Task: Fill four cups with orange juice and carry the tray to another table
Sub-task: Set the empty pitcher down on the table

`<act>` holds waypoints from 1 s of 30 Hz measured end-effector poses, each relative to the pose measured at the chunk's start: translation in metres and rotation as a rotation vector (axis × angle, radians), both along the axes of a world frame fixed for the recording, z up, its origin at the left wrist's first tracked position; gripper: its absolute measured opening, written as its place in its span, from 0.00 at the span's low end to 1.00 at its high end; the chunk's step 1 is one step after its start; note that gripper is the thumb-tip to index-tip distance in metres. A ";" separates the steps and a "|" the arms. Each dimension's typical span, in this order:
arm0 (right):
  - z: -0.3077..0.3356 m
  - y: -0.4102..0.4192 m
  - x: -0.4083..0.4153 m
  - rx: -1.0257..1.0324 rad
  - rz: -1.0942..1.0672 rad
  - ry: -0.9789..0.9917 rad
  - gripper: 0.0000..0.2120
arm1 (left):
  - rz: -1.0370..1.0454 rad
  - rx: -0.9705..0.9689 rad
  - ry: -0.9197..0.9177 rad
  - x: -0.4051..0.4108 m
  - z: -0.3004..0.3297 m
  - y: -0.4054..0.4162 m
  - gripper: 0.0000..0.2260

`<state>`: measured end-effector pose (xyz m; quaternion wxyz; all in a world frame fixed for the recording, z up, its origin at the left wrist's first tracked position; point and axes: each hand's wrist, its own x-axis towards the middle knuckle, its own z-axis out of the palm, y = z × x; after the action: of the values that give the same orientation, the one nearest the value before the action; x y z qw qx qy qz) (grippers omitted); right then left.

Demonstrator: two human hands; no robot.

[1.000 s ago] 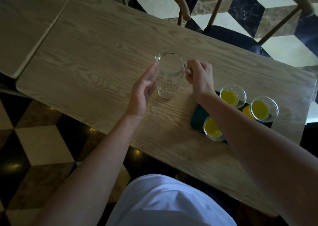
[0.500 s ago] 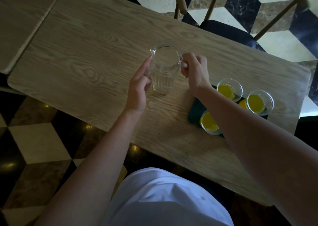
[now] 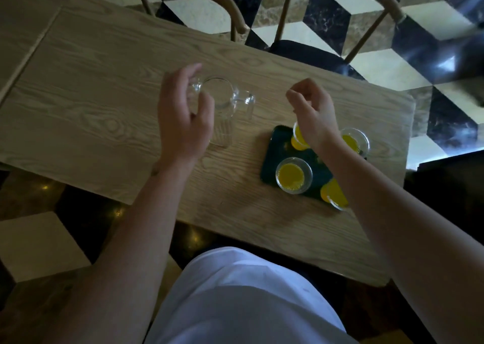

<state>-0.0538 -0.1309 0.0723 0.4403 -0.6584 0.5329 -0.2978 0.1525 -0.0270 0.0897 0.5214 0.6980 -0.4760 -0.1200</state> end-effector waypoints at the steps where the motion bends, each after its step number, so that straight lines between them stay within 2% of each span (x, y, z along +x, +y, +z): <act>1: 0.002 0.003 -0.014 -0.008 -0.021 0.009 0.07 | -0.085 -0.069 -0.058 -0.016 0.009 -0.001 0.17; 4: 0.008 0.010 -0.058 -0.032 -0.109 -0.035 0.02 | -0.387 -0.122 -0.076 -0.067 0.020 -0.004 0.15; 7: 0.008 0.020 -0.102 -0.049 -0.236 -0.074 0.02 | -0.526 0.054 0.158 -0.099 0.004 -0.006 0.15; 9: 0.001 0.030 -0.131 -0.050 -0.330 -0.065 0.02 | -0.482 0.270 0.345 -0.109 -0.023 -0.010 0.15; 11: -0.014 0.040 -0.161 -0.010 -0.420 -0.046 0.01 | -0.408 0.479 0.452 -0.112 -0.054 -0.016 0.14; 13: -0.035 0.051 -0.189 0.086 -0.505 0.019 0.05 | -0.324 0.651 0.525 -0.112 -0.081 -0.020 0.13; 15: -0.060 0.061 -0.214 0.226 -0.553 0.108 0.12 | -0.226 0.784 0.511 -0.110 -0.104 -0.024 0.14; 18: -0.098 0.072 -0.241 0.485 -0.549 0.227 0.15 | -0.156 0.943 0.315 -0.107 -0.129 -0.030 0.19; 22: -0.133 0.077 -0.254 0.635 -0.534 0.220 0.18 | -0.123 1.058 0.398 -0.112 -0.145 -0.039 0.23; 30: -0.153 0.061 -0.254 0.668 -0.532 0.134 0.22 | -0.135 1.110 0.515 -0.116 -0.155 -0.057 0.29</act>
<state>-0.3082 -0.0701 -0.0803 0.5017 -0.3371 0.7786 -0.1687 0.0367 -0.0836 -0.0655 0.1697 0.7822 -0.2445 -0.5474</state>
